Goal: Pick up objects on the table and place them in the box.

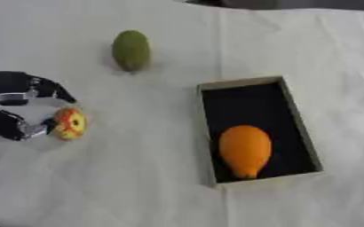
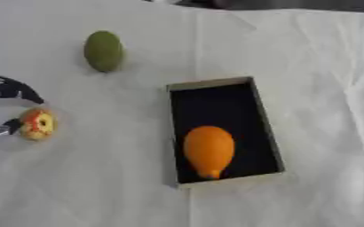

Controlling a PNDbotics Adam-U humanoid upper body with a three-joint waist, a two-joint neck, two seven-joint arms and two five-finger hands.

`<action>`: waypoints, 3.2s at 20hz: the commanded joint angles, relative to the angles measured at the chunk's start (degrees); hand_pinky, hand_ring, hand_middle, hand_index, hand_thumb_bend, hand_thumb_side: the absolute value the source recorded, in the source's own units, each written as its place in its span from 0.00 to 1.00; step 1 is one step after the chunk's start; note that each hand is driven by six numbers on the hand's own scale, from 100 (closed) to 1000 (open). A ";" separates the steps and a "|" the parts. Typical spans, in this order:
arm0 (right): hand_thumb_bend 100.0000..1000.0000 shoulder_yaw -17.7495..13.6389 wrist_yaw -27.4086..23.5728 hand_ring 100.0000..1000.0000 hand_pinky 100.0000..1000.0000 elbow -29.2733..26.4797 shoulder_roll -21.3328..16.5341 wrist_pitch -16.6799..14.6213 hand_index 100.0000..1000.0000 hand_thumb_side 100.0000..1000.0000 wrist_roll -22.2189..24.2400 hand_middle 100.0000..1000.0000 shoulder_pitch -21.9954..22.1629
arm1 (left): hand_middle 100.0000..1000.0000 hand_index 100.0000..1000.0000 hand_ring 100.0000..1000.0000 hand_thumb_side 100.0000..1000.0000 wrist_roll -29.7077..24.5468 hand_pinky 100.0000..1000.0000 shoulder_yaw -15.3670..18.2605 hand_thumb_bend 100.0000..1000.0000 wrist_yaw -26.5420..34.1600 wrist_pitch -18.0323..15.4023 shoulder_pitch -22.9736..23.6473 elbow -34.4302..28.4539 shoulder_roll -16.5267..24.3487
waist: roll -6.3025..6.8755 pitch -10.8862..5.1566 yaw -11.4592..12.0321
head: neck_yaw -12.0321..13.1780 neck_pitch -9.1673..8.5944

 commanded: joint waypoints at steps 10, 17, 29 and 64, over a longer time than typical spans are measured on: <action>0.00 -1.12 -1.54 0.92 0.89 -0.81 -0.42 0.76 0.76 0.41 0.90 0.56 -0.31 | 0.77 0.87 0.85 0.48 -6.66 0.89 -0.51 0.04 -3.66 -8.09 -0.63 -0.76 0.65 | 0.20 -1.13 -0.09 | 0.45 -0.82; 0.00 -1.26 -1.90 0.92 0.89 -0.81 0.08 1.05 0.76 0.41 1.06 0.56 -0.30 | 0.70 0.84 0.81 0.38 -2.95 0.84 -1.21 0.21 -9.38 -8.52 -0.61 -1.02 -0.01 | 0.21 -1.09 -0.09 | 0.59 -0.89; 0.00 -1.66 -2.47 0.93 0.89 -0.81 0.70 1.69 0.76 0.41 1.06 0.56 0.14 | 0.49 0.68 0.62 0.22 3.40 0.60 -1.50 0.04 -11.45 -5.12 -0.39 -0.87 -1.14 | 0.21 -1.11 -0.17 | 0.53 -0.81; 0.00 -2.06 -3.06 0.93 0.89 -0.81 1.35 3.21 0.75 0.41 0.81 0.56 0.88 | 0.37 0.53 0.45 0.05 11.15 0.37 -3.09 0.00 0.03 -6.63 -23.40 -6.05 -20.66 | 1.04 -2.58 0.40 | -2.92 0.16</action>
